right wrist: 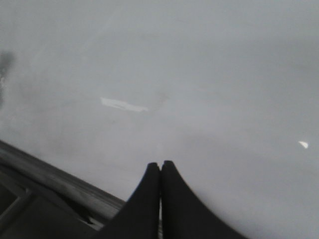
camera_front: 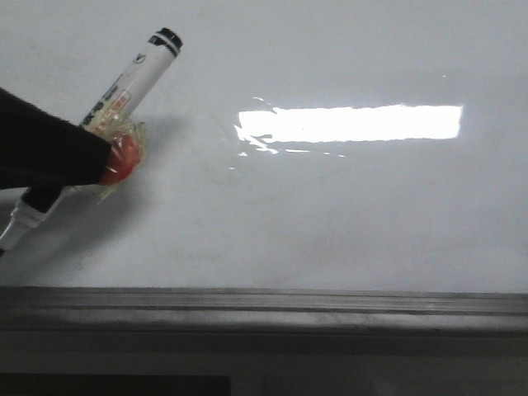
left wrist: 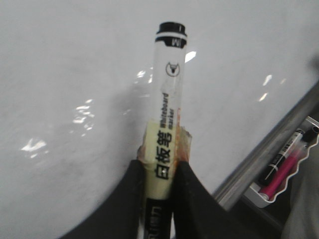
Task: Write number 6 on whiteboard
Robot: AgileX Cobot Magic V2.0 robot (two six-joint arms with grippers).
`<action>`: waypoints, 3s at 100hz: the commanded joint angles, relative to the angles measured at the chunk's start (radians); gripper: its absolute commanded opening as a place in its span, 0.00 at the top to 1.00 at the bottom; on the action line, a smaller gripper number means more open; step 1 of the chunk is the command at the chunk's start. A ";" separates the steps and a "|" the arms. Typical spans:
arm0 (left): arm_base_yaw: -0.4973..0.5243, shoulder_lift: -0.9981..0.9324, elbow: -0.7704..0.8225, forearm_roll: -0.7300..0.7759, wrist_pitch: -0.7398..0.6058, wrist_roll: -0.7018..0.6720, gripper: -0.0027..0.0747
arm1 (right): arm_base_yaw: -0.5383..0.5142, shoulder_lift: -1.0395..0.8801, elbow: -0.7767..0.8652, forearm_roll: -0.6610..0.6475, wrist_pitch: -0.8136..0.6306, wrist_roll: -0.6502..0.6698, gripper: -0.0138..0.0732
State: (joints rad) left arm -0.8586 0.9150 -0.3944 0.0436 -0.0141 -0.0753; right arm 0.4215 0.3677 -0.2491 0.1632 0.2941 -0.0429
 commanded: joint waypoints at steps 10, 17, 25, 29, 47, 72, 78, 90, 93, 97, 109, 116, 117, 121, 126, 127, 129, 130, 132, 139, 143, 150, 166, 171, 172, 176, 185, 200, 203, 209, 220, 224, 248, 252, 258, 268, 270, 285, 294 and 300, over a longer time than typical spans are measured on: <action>-0.074 -0.010 -0.049 0.102 -0.057 -0.008 0.99 | 0.127 0.139 -0.157 -0.017 0.001 -0.029 0.91; -0.090 -0.010 -0.052 0.134 -0.064 -0.008 0.99 | 0.182 0.193 -0.205 -0.017 0.007 -0.029 0.91; -0.100 -0.010 -0.056 0.148 -0.078 -0.008 0.99 | 0.249 0.257 -0.255 -0.013 0.007 -0.029 0.85; -0.104 -0.010 -0.058 0.167 -0.089 -0.008 0.99 | 0.287 0.287 -0.283 -0.013 -0.002 -0.029 0.77; -0.112 -0.012 -0.058 0.219 -0.147 -0.008 0.99 | 0.417 0.404 -0.333 -0.012 -0.124 -0.029 0.38; -0.159 -0.012 -0.058 0.271 -0.197 -0.008 0.99 | 0.450 0.535 -0.383 0.060 -0.225 -0.029 0.32; -0.172 -0.012 -0.058 0.274 -0.197 -0.008 0.99 | 0.451 0.549 -0.397 0.078 -0.229 -0.029 0.32; -0.183 -0.012 -0.058 0.274 -0.197 -0.008 0.99 | 0.462 0.565 -0.418 0.099 -0.244 -0.029 0.32; -0.184 -0.012 -0.058 0.274 -0.197 -0.008 0.99 | 0.468 0.566 -0.423 0.104 -0.248 -0.029 0.32; -0.184 -0.012 -0.058 0.274 -0.197 -0.008 0.99 | 0.479 0.569 -0.429 0.106 -0.255 -0.029 0.32; -0.184 -0.009 -0.058 0.274 -0.197 -0.008 0.99 | 0.512 0.582 -0.441 0.108 -0.268 -0.029 0.40; -0.184 -0.009 -0.058 0.274 -0.197 -0.008 0.99 | 0.519 0.591 -0.441 0.109 -0.285 -0.029 0.44; -0.184 -0.009 -0.058 0.274 -0.197 -0.008 0.99 | 0.519 0.594 -0.441 0.109 -0.286 -0.029 0.45; -0.184 -0.009 -0.058 0.274 -0.202 -0.008 0.99 | 0.519 0.600 -0.441 0.111 -0.294 -0.029 0.49; -0.184 -0.009 -0.058 0.274 -0.202 -0.008 0.99 | 0.519 0.605 -0.441 0.117 -0.294 -0.029 0.55; -0.184 -0.009 -0.058 0.274 -0.203 -0.008 0.99 | 0.519 0.605 -0.441 0.119 -0.299 -0.029 0.56; -0.184 -0.009 -0.058 0.274 -0.203 -0.008 0.99 | 0.519 0.609 -0.441 0.120 -0.299 -0.029 0.59; -0.184 -0.009 -0.058 0.274 -0.203 -0.008 0.99 | 0.519 0.610 -0.441 0.120 -0.299 -0.029 0.61; -0.184 -0.009 -0.058 0.274 -0.203 -0.008 0.99 | 0.519 0.613 -0.441 0.120 -0.294 -0.029 0.64; -0.184 -0.009 -0.058 0.274 -0.210 -0.008 0.99 | 0.519 0.624 -0.441 0.127 -0.294 -0.029 0.77; -0.184 -0.009 -0.058 0.274 -0.210 -0.008 0.99 | 0.519 0.628 -0.441 0.134 -0.299 -0.029 0.87; -0.184 -0.009 -0.058 0.274 -0.210 -0.008 0.99 | 0.519 0.630 -0.441 0.139 -0.294 -0.029 0.92; -0.184 -0.009 -0.058 0.274 -0.204 -0.008 0.93 | 0.519 0.636 -0.441 0.139 -0.294 -0.029 0.91; -0.184 -0.009 -0.058 0.274 -0.204 -0.008 0.83 | 0.519 0.636 -0.441 0.139 -0.294 -0.029 0.91; -0.184 -0.009 -0.058 0.274 -0.204 -0.008 0.79 | 0.519 0.636 -0.441 0.139 -0.294 -0.029 0.91; -0.180 -0.011 -0.058 0.269 -0.203 -0.008 0.68 | 0.519 0.636 -0.441 0.146 -0.294 -0.029 0.91; -0.164 -0.029 -0.058 0.255 -0.192 -0.008 0.44 | 0.517 0.636 -0.441 0.163 -0.294 -0.029 0.91; -0.095 -0.109 -0.058 0.216 -0.110 -0.008 0.42 | 0.476 0.636 -0.445 0.181 -0.285 -0.029 0.91; -0.075 -0.131 -0.058 0.205 -0.090 -0.008 0.44 | 0.464 0.636 -0.447 0.191 -0.285 -0.029 0.91; -0.023 -0.181 -0.058 0.177 -0.057 -0.010 0.47 | 0.432 0.636 -0.461 0.199 -0.269 -0.029 0.91; 0.069 -0.258 -0.058 0.152 -0.037 -0.010 0.49 | 0.379 0.638 -0.513 0.199 -0.238 -0.029 0.91; 0.104 -0.275 -0.058 0.152 -0.037 -0.010 0.49 | 0.363 0.643 -0.535 0.197 -0.236 -0.029 0.91; 0.208 -0.299 -0.058 0.128 -0.037 -0.010 0.49 | 0.239 0.706 -0.679 0.187 -0.215 -0.029 0.91; 0.208 -0.299 -0.058 0.128 -0.037 -0.010 0.49 | 0.228 0.722 -0.695 0.182 -0.204 -0.029 0.91; 0.208 -0.299 -0.058 0.126 -0.037 -0.010 0.49 | 0.221 0.741 -0.701 0.175 -0.196 -0.029 0.91; 0.206 -0.299 -0.058 0.126 -0.037 -0.010 0.49 | 0.221 0.781 -0.692 0.175 -0.179 -0.029 0.91; 0.206 -0.299 -0.058 0.126 -0.037 -0.010 0.49 | 0.223 0.789 -0.682 0.175 -0.170 -0.029 0.91; 0.206 -0.299 -0.058 0.126 -0.037 -0.010 0.49 | 0.264 0.809 -0.596 0.185 -0.163 -0.029 0.91; 0.206 -0.299 -0.058 0.126 -0.037 -0.010 0.49 | 0.275 0.793 -0.567 0.185 -0.146 -0.029 0.91; 0.206 -0.299 -0.058 0.126 -0.037 -0.010 0.49 | 0.273 0.775 -0.567 0.175 -0.148 -0.029 0.91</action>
State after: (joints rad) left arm -0.6527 0.6193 -0.4178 0.1796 0.0212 -0.0754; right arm 0.7071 1.1737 -0.8069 0.3916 0.1915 -0.0467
